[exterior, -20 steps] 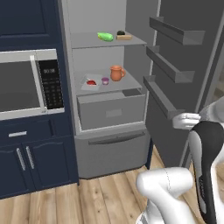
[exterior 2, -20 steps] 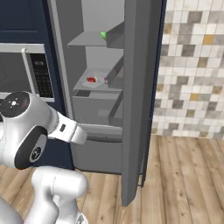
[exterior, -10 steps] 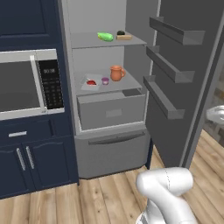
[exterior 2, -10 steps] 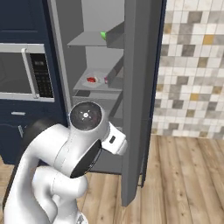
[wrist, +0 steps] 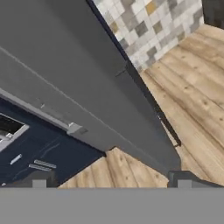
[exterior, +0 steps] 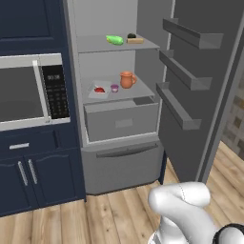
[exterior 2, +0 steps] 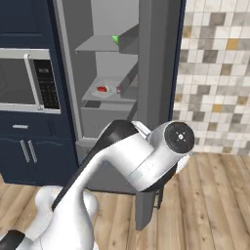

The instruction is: Place the tupperware on the second highest shelf of the fridge. Make space for the tupperware among the existing items by rearranging them on the shelves if needed. Close the fridge door when finished.

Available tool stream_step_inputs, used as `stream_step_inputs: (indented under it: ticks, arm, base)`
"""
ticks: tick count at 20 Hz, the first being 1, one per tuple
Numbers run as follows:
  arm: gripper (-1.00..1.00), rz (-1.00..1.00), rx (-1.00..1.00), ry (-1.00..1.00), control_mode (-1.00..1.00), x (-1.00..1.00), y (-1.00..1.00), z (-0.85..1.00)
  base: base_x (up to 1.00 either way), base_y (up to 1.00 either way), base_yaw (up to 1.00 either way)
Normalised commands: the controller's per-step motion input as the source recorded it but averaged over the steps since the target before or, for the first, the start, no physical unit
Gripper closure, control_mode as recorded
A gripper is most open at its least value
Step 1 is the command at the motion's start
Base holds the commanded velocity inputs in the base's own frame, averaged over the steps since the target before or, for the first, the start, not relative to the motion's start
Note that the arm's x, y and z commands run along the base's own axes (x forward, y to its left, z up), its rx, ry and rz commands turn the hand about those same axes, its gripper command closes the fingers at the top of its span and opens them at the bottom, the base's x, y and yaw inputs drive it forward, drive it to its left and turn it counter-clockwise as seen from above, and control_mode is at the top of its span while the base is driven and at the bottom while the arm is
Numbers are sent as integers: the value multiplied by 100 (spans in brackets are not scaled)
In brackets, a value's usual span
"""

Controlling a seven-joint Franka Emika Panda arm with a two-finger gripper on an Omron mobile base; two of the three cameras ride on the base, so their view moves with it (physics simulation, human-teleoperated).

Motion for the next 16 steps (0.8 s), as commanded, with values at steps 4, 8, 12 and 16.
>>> stream_step_inputs:
  ticks: [4,8,12,16]
  arm:
    - [-100,0,30,0,-100,64,-81,1]
    - [-100,0,26,0,-100,58,-57,-4]
    - [-100,0,20,2,-100,59,-28,-2]
    - [-100,0,19,0,-100,58,-1,-2]
  base:
    - [0,0,0]
    - [0,0,0]
    - [0,0,0]
    - [0,0,0]
